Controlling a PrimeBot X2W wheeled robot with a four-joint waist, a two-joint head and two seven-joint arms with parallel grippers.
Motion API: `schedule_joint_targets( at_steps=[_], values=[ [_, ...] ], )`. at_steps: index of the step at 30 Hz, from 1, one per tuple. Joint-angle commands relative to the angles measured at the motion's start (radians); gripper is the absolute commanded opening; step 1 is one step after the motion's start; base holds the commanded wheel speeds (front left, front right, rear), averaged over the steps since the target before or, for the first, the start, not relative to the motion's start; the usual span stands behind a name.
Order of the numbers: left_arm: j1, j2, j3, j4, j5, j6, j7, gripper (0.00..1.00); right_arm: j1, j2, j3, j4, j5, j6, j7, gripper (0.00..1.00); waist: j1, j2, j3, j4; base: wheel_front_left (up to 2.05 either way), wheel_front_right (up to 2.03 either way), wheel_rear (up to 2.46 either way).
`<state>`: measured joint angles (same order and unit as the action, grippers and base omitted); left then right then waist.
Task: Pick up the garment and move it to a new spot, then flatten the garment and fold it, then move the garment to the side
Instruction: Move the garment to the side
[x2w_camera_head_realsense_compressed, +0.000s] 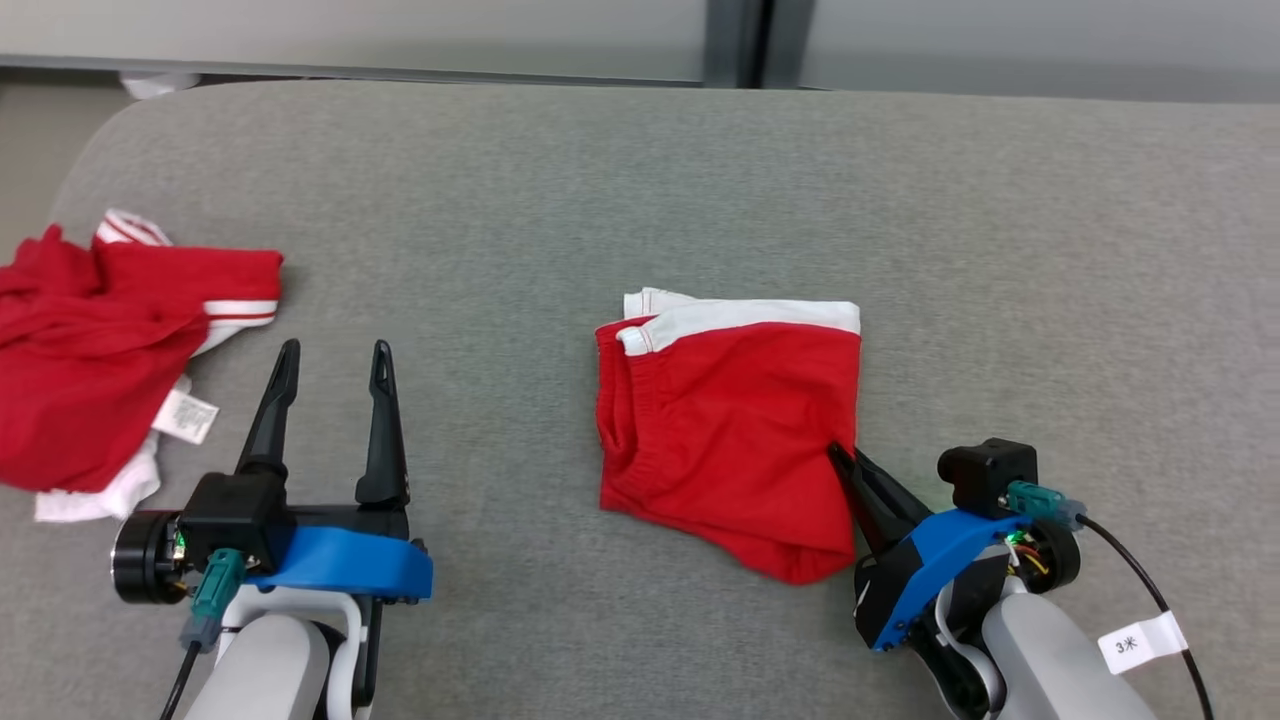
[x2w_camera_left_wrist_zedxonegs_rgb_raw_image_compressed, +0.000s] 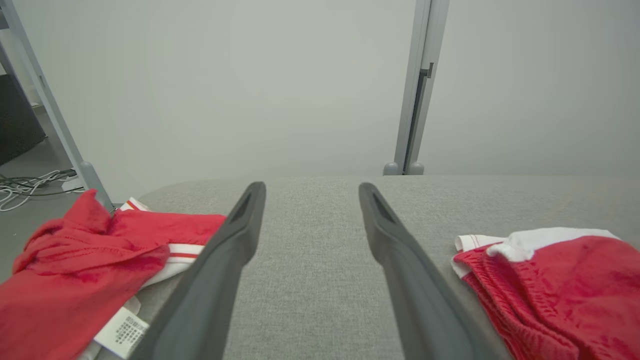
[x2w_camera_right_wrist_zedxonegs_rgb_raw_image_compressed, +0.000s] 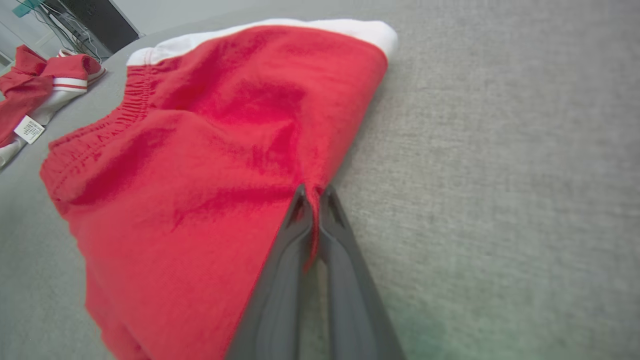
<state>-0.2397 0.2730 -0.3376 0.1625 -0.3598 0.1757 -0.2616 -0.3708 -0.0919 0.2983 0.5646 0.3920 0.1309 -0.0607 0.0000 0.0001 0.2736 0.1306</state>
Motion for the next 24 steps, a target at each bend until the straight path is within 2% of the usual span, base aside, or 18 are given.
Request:
schedule_joint_targets(
  at_steps=[1,9,15,20,24],
  values=[
    [0.012,0.005,0.004,-0.002,0.005,0.002,-0.004,1.0,0.001,-0.02,0.004,-0.004,0.004,0.0,-0.012,0.0,0.0,-0.0001,-0.014,-0.028,0.0,0.0,0.0],
    [0.015,0.03,0.002,-0.037,0.022,0.002,0.001,1.0,0.023,-0.078,0.049,-0.064,0.023,0.0,-0.017,0.0,0.0,-0.0001,-0.018,-0.201,0.0,0.0,0.0],
    [-0.006,0.041,-0.009,-0.067,0.03,0.002,0.021,1.0,-0.017,-0.125,0.08,-0.06,0.061,0.0,0.001,0.0,0.0,-0.0001,0.008,-0.316,0.0,0.0,0.0],
    [-0.043,0.051,-0.022,-0.096,0.043,-0.006,0.039,1.0,-0.11,-0.159,0.108,-0.034,0.093,0.0,0.0,0.0,0.0,-0.0001,0.069,-0.36,0.0,0.0,0.0],
    [-0.096,0.057,-0.041,-0.121,0.063,-0.017,0.053,1.0,-0.225,-0.201,0.095,0.014,0.113,0.0,-0.019,0.0,0.0,-0.0001,0.143,-0.356,0.0,0.0,0.0]
  ],
)
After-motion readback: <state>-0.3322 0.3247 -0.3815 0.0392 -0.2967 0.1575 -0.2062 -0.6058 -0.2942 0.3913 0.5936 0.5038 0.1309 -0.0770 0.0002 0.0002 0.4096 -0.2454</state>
